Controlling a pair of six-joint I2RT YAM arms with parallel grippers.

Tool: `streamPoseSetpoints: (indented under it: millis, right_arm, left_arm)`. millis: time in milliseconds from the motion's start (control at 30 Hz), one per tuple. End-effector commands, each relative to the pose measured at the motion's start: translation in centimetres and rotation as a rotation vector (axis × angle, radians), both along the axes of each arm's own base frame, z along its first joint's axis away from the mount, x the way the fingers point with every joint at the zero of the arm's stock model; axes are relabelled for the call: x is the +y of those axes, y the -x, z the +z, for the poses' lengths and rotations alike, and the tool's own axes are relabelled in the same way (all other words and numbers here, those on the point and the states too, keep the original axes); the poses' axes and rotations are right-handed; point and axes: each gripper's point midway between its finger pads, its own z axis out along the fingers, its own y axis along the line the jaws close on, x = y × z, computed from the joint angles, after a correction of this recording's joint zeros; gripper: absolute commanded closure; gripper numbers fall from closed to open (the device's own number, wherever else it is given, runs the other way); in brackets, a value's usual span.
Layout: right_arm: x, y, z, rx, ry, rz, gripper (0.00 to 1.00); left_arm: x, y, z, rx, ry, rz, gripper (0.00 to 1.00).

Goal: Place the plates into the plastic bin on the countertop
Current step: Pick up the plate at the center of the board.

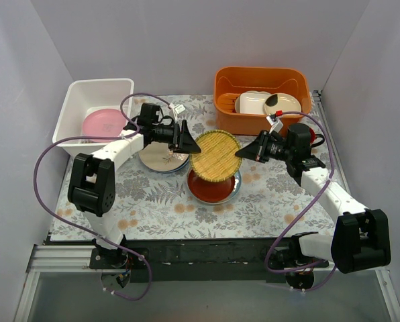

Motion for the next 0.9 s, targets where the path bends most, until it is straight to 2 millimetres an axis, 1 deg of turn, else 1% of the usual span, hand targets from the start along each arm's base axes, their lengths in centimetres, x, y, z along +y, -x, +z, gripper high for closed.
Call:
streamPoseSetpoints:
  millis: [0, 133, 200, 267, 333, 367, 433, 700, 733, 767, 800, 867]
  right_arm:
    - [0.6, -0.3, 4.3, -0.125, -0.070, 0.041, 0.99]
    - [0.6, -0.2, 4.2, -0.119, -0.075, 0.044, 0.99]
    - [0.7, -0.2, 4.2, -0.121, -0.078, 0.047, 0.99]
    - [0.7, -0.2, 4.1, -0.121, -0.079, 0.048, 0.99]
    - [0.7, -0.2, 4.0, -0.118, -0.079, 0.050, 0.99]
    - [0.6, -0.2, 4.0, -0.116, -0.078, 0.048, 0.99]
    - [0.7, -0.2, 3.9, -0.116, -0.079, 0.049, 0.99]
    - [0.7, 0.1, 4.0, -0.122, -0.081, 0.056, 0.99]
    - [0.7, 0.1, 4.0, -0.122, -0.081, 0.056, 0.97]
    - [0.7, 0.1, 3.9, -0.120, -0.081, 0.056, 0.91]
    - [0.7, 0.1, 3.9, -0.122, -0.081, 0.054, 0.79]
    - [0.7, 0.1, 3.8, -0.122, -0.080, 0.053, 0.67]
  left_arm:
    - [-1.1, 0.6, 1.2, -0.025, 0.028, -0.058, 0.43]
    - [-1.9, 1.2, 1.1, -0.026, 0.025, -0.086, 0.53]
    - [-2.1, 1.3, 1.1, -0.029, 0.026, -0.094, 0.64]
    - [-2.3, 1.5, 1.2, -0.030, 0.027, -0.102, 0.69]
    - [-2.5, 1.8, 1.3, -0.035, 0.033, -0.116, 0.78]
    - [-2.5, 1.9, 1.4, -0.039, 0.035, -0.120, 0.83]
    - [-2.6, 2.1, 1.4, -0.041, 0.037, -0.126, 1.00]
    - [-2.7, 2.3, 1.5, -0.048, 0.034, -0.128, 1.00]
    - [-2.7, 2.3, 1.5, -0.048, 0.034, -0.128, 1.00]
    - [-2.7, 2.2, 1.6, -0.051, 0.033, -0.128, 1.00]
    - [-2.7, 2.2, 1.6, -0.055, 0.032, -0.125, 1.00]
    - [-2.6, 2.3, 1.8, -0.060, 0.034, -0.127, 1.00]
